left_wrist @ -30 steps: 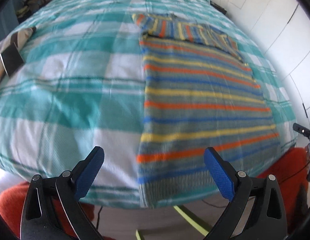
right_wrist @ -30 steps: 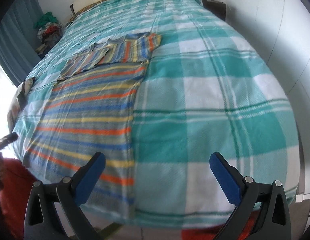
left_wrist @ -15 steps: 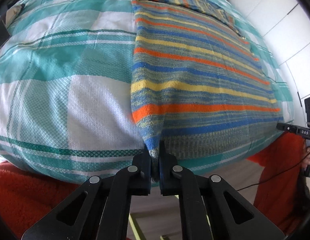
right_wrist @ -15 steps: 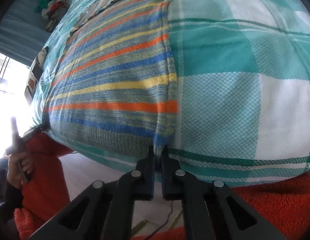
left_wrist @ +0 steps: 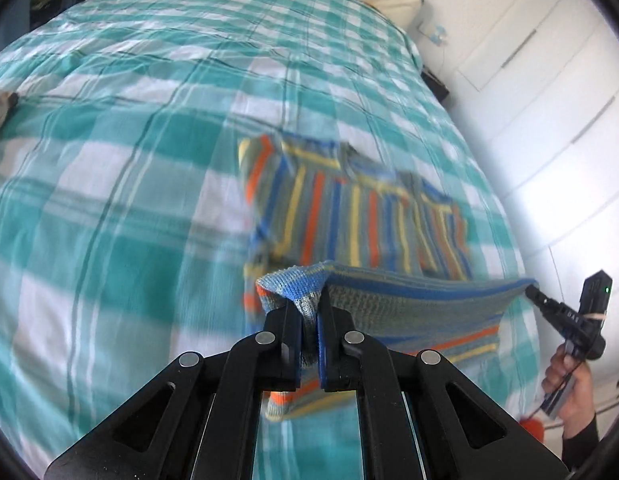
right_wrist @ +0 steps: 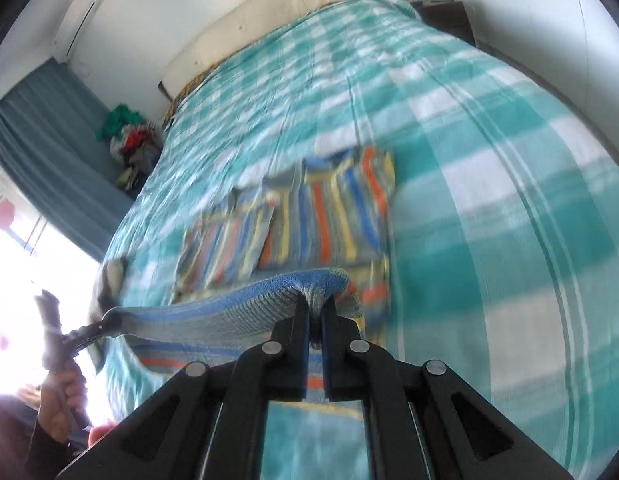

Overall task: Fold small clothes
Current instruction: 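Lift the hem with both grippers and fold it toward the collar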

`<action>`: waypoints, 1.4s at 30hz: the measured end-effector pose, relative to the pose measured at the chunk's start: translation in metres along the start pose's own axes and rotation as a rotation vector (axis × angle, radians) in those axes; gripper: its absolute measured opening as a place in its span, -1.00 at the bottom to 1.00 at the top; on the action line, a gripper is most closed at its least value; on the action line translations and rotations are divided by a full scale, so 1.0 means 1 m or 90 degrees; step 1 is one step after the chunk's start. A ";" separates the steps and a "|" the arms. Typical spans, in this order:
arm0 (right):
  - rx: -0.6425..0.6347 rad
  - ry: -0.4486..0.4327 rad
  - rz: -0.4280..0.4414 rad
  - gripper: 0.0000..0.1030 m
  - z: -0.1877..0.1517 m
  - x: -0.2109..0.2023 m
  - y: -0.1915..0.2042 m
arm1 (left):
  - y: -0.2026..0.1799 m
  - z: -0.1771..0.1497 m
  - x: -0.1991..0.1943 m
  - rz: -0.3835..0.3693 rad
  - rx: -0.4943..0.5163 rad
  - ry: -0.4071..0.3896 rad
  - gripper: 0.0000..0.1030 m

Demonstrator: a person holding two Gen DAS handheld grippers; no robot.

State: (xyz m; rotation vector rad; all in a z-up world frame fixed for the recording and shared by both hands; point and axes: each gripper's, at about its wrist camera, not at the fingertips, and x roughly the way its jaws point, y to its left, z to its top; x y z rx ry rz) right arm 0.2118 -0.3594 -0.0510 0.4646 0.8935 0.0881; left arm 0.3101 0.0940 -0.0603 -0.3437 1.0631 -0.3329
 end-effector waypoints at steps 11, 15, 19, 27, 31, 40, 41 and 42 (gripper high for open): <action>0.028 0.035 -0.042 -0.91 0.091 0.126 -0.036 | 0.019 0.087 0.112 0.052 -0.012 0.026 -0.93; 0.047 0.031 -0.042 -0.88 0.100 0.153 -0.050 | 0.021 0.110 0.134 0.052 -0.007 0.015 -0.74; 0.110 -0.031 -0.030 -0.33 0.113 0.138 -0.064 | 0.033 0.125 0.109 0.110 -0.038 -0.042 0.11; -0.176 0.201 -0.013 -0.32 0.086 0.127 0.003 | -0.014 0.060 0.076 0.047 0.245 0.088 0.39; -0.251 0.306 -0.041 -0.32 0.081 0.188 0.039 | -0.044 0.050 0.134 0.059 0.302 0.178 0.39; -0.173 0.010 -0.051 -0.32 0.148 0.171 0.068 | -0.020 0.127 0.126 0.021 0.036 -0.014 0.38; -0.195 0.013 -0.054 -0.32 0.142 0.165 0.072 | -0.025 0.118 0.116 0.024 0.071 -0.019 0.39; -0.235 0.026 -0.055 -0.32 0.130 0.157 0.076 | -0.031 0.106 0.107 0.038 0.109 -0.021 0.42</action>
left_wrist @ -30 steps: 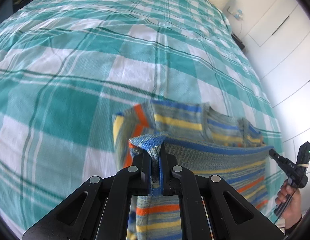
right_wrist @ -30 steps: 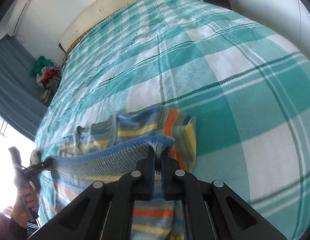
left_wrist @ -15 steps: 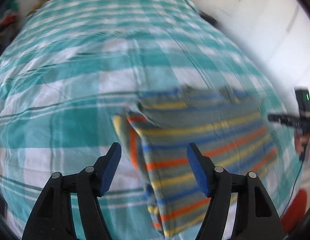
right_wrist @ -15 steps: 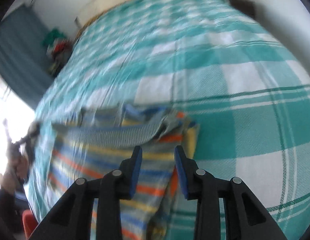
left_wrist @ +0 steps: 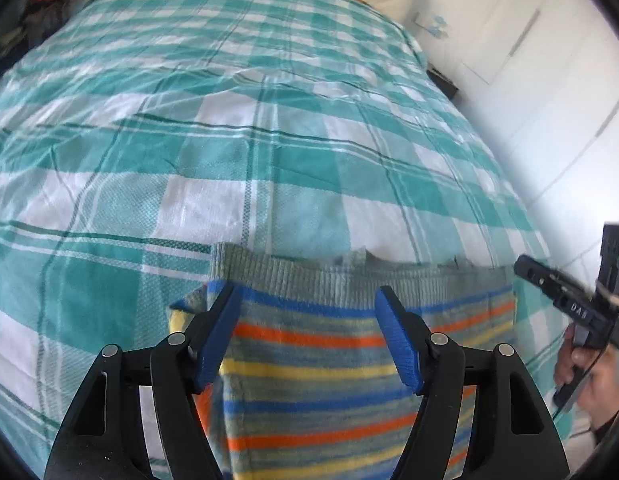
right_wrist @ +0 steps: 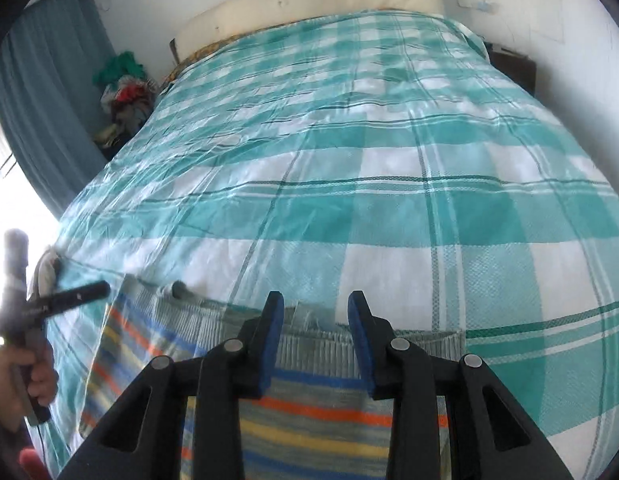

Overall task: Fold small clothes
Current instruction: 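Lift the hem with both grippers and fold it toward the collar, then open both grippers and pull them back above the folded sweater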

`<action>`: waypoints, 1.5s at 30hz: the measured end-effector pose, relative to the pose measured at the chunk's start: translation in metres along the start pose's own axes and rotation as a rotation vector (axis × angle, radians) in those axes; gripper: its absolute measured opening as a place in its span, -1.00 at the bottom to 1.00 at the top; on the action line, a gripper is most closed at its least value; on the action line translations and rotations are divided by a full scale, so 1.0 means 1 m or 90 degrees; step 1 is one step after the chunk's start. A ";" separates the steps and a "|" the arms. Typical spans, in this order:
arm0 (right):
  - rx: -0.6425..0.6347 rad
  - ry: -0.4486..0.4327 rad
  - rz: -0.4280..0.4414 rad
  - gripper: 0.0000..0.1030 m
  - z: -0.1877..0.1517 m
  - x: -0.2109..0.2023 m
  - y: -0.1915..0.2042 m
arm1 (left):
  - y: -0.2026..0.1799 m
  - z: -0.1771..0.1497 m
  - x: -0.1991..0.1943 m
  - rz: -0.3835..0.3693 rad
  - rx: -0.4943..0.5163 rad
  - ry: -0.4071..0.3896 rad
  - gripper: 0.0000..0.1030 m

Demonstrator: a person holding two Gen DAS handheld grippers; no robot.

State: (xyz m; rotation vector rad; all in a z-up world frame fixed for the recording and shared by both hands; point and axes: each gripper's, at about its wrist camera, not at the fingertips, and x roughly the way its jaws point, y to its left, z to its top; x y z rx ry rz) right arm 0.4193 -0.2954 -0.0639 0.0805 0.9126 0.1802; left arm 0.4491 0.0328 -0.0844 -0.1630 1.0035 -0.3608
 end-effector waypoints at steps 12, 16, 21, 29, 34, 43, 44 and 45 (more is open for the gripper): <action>-0.113 0.106 -0.046 0.21 -0.206 -0.065 -0.001 | 0.003 -0.165 -0.035 0.180 0.126 0.099 0.92; -0.078 0.063 -0.047 0.33 -0.213 -0.098 0.008 | -0.002 -0.170 -0.053 0.206 0.096 0.077 0.91; -0.074 0.060 -0.043 0.37 -0.230 -0.109 0.032 | -0.015 -0.193 -0.063 0.226 0.102 0.063 0.91; -0.044 0.047 -0.079 0.40 -0.266 -0.109 0.050 | -0.019 -0.235 -0.069 0.194 0.051 0.054 0.92; -0.028 0.046 -0.128 0.50 -0.284 -0.099 0.059 | -0.009 -0.264 -0.059 0.167 0.033 0.009 0.99; -0.021 0.059 -0.171 0.83 -0.294 -0.090 0.060 | -0.008 -0.269 -0.057 0.161 0.034 -0.008 0.99; -0.021 0.057 -0.174 0.85 -0.295 -0.090 0.060 | -0.007 -0.269 -0.057 0.162 0.035 -0.009 0.99; -0.020 0.056 -0.176 0.87 -0.295 -0.089 0.060 | -0.008 -0.269 -0.057 0.163 0.035 -0.010 0.99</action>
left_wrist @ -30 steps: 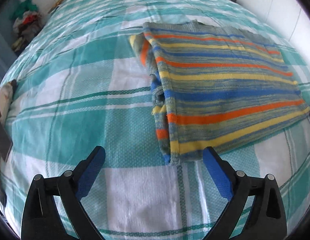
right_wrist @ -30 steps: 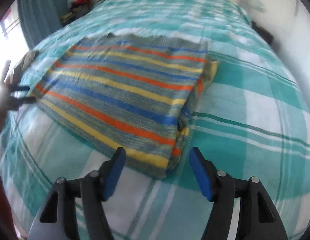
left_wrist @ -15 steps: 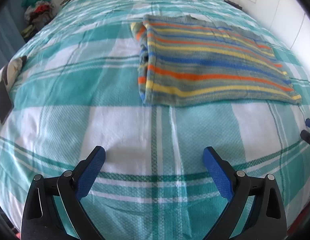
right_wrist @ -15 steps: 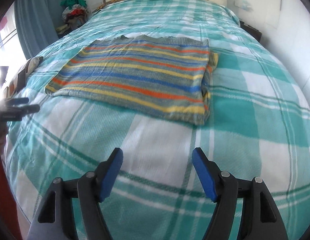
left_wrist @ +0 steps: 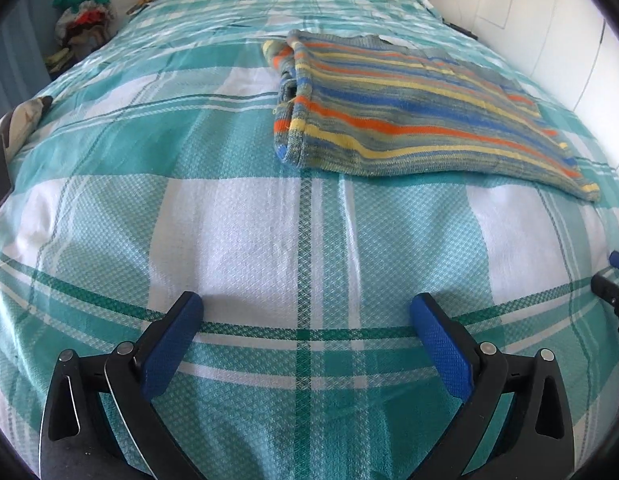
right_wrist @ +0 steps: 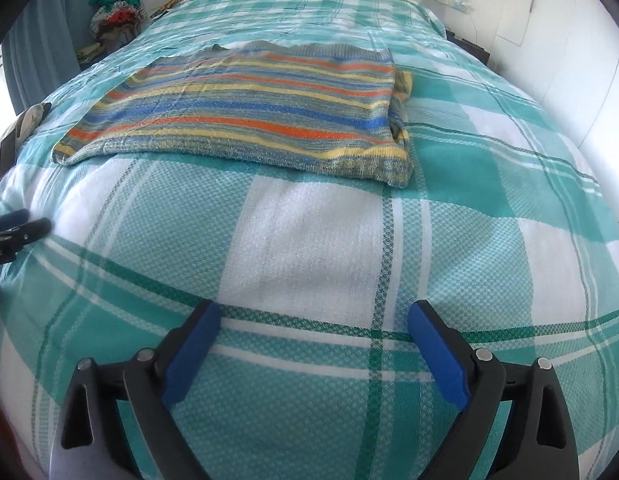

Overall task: Fold small clothes
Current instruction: 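Open both grippers and pull them back above the folded sweater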

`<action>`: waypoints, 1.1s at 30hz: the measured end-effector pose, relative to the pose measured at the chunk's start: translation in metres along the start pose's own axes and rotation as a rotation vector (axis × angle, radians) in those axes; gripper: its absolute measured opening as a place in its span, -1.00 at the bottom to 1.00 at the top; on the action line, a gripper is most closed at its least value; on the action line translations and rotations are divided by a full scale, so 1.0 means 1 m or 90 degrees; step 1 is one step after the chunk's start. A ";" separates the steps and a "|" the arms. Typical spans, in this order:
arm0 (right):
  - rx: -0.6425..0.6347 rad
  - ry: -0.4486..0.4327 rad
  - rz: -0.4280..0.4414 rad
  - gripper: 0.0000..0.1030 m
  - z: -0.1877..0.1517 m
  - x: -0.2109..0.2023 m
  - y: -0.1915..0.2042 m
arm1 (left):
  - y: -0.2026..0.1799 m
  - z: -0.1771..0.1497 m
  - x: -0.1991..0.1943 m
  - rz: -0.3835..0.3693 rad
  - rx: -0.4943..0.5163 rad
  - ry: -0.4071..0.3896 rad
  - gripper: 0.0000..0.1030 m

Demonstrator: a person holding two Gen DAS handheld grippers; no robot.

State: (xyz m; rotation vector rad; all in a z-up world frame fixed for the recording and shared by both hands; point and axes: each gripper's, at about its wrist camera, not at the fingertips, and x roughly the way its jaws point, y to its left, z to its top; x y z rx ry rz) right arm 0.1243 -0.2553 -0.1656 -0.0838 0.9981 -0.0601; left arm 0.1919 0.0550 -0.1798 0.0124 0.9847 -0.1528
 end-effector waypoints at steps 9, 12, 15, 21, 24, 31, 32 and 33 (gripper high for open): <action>0.006 -0.002 -0.011 0.97 -0.002 0.004 -0.001 | 0.000 0.000 0.000 0.000 -0.001 0.001 0.99; 0.011 0.017 0.006 0.97 0.001 0.001 -0.004 | 0.001 0.004 -0.002 -0.014 0.002 0.027 0.99; -0.002 0.041 0.045 0.97 0.005 -0.005 -0.013 | 0.011 0.015 -0.011 -0.041 0.006 0.066 0.96; 0.032 0.003 0.050 0.97 -0.007 -0.022 -0.031 | 0.023 0.032 -0.042 0.058 0.026 0.018 0.96; 0.037 -0.006 0.042 0.97 -0.017 -0.019 -0.030 | 0.026 0.031 -0.046 0.070 0.004 0.008 0.96; 0.028 -0.014 0.025 0.99 -0.019 -0.013 -0.027 | 0.022 0.029 -0.055 0.085 -0.010 -0.003 0.96; 0.030 -0.016 0.027 1.00 -0.020 -0.013 -0.027 | 0.021 0.030 -0.056 0.083 -0.011 -0.004 0.96; 0.029 -0.018 0.026 1.00 -0.020 -0.012 -0.027 | 0.021 0.030 -0.057 0.083 -0.010 -0.006 0.96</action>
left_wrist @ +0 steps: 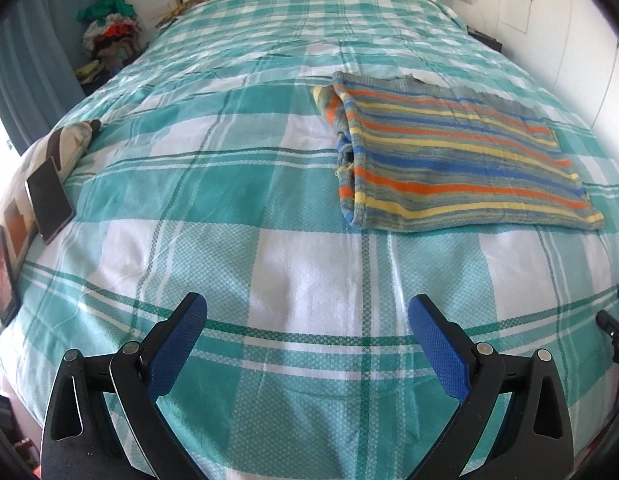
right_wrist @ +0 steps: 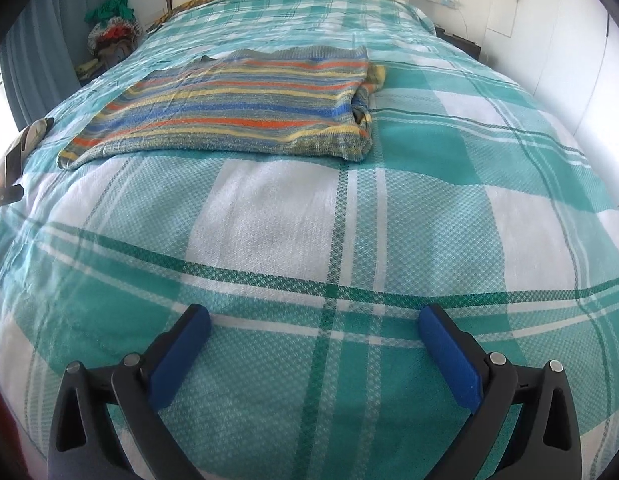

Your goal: Fold small clothes

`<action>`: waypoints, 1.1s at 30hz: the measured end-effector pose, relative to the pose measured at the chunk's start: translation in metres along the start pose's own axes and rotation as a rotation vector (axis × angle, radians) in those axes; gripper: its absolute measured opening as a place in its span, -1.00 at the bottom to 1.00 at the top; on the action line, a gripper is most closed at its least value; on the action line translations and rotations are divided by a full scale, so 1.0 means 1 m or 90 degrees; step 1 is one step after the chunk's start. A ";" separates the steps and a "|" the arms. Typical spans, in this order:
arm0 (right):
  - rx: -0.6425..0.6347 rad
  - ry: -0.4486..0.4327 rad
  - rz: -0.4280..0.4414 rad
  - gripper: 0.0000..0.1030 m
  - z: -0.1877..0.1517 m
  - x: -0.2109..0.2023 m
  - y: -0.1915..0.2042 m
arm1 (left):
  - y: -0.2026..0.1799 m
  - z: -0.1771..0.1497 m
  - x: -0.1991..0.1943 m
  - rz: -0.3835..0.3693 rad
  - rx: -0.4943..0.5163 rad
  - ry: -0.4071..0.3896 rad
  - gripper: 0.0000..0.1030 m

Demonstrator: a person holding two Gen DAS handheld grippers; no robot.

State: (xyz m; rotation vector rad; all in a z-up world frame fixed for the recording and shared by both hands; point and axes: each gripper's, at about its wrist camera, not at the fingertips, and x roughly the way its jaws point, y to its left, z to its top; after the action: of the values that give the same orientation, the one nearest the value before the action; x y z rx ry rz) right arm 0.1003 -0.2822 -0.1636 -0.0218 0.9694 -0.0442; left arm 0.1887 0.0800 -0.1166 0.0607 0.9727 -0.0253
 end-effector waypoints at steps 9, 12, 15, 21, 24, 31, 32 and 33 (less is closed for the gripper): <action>-0.008 -0.013 -0.010 1.00 -0.004 0.001 0.003 | -0.004 -0.005 -0.003 0.011 -0.004 0.000 0.96; -0.010 -0.015 -0.013 1.00 -0.005 0.001 0.004 | -0.008 -0.009 -0.003 0.010 -0.001 0.003 0.96; -0.012 -0.012 -0.015 1.00 -0.005 0.001 0.005 | -0.020 -0.017 0.000 0.009 0.022 0.011 0.96; -0.006 0.034 0.000 1.00 0.002 -0.001 0.002 | -0.080 -0.037 -0.008 -0.069 0.135 0.005 0.96; -0.016 0.072 0.057 0.99 0.012 -0.007 -0.008 | -0.123 -0.037 -0.017 -0.120 0.222 -0.013 0.96; 0.046 0.013 0.091 0.94 0.093 -0.016 -0.086 | -0.219 0.003 -0.015 -0.240 0.334 -0.078 0.93; 0.054 0.002 0.095 0.90 0.108 -0.012 -0.096 | -0.232 0.009 -0.013 -0.251 0.342 -0.091 0.89; 0.058 -0.008 0.107 0.85 0.129 -0.004 -0.106 | -0.245 0.016 -0.010 -0.261 0.352 -0.103 0.87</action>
State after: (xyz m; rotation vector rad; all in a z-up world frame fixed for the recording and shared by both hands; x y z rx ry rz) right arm 0.2010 -0.3878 -0.0835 0.1439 0.9532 0.0668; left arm 0.1843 -0.1652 -0.1093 0.3616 0.7802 -0.6675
